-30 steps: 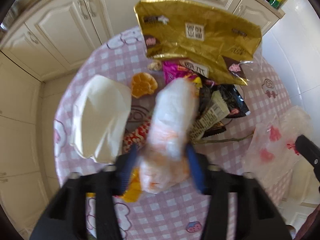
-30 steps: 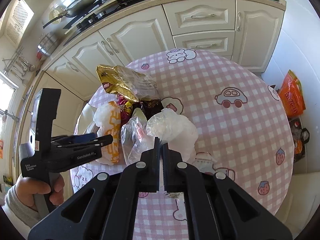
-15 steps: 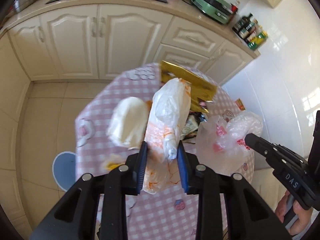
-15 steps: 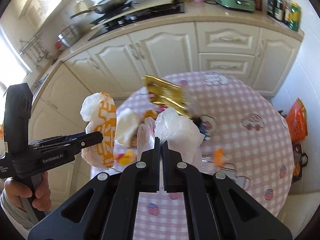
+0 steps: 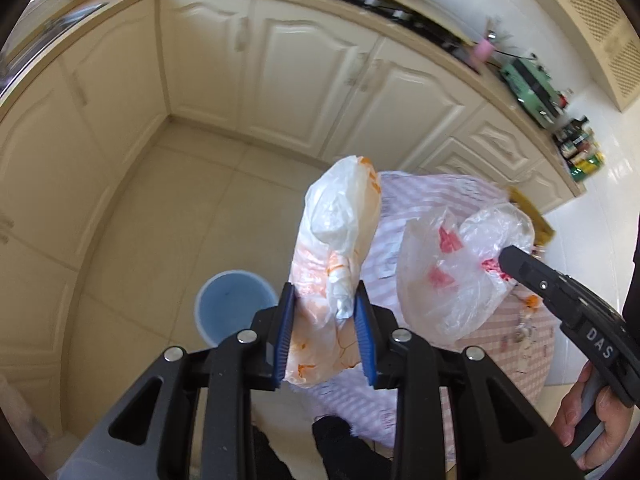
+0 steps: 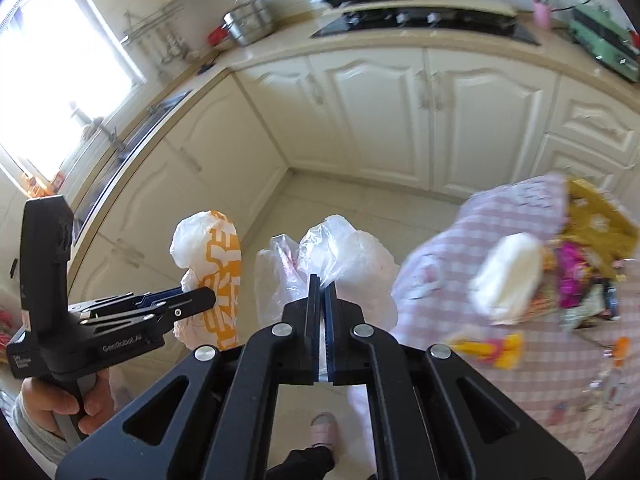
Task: Collect trash
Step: 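Grasp the white-orange plastic bag with the left tool while right tool holds clear bag, then carry both bags over the blue bin and open both tools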
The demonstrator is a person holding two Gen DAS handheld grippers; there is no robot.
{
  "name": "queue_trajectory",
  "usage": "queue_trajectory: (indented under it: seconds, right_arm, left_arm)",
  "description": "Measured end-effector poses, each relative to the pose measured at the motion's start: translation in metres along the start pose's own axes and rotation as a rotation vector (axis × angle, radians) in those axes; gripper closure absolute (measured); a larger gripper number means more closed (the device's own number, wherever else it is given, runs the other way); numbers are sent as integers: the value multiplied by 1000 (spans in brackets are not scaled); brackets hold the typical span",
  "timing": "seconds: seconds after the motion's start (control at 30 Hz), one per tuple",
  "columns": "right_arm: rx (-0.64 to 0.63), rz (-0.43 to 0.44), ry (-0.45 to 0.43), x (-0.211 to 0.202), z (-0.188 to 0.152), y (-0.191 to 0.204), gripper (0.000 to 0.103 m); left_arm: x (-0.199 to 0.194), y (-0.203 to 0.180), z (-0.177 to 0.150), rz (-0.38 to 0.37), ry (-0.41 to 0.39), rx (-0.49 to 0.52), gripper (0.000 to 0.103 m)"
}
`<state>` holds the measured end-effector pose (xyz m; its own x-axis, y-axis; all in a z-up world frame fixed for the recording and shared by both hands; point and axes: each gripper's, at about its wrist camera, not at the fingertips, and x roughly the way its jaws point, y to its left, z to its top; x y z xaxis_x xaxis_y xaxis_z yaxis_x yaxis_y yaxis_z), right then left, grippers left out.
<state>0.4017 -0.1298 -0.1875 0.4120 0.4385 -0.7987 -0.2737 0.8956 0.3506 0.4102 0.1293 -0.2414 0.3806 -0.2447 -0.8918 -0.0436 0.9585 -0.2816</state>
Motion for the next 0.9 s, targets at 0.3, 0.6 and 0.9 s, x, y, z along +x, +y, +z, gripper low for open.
queue_trajectory:
  seconds: [0.3,0.6,0.9]
  right_arm:
    - [-37,12,170,132,-8,69,101]
    - [-47,-83,205,171,-18,88,97]
    - [-22,-139,125,135,-18,83,80]
  left_arm:
    - [26,117,-5,89,82,-76,75]
    - [61,143,-19,66,158,-92,75]
    - [73,128,-17,36,185,-44,74]
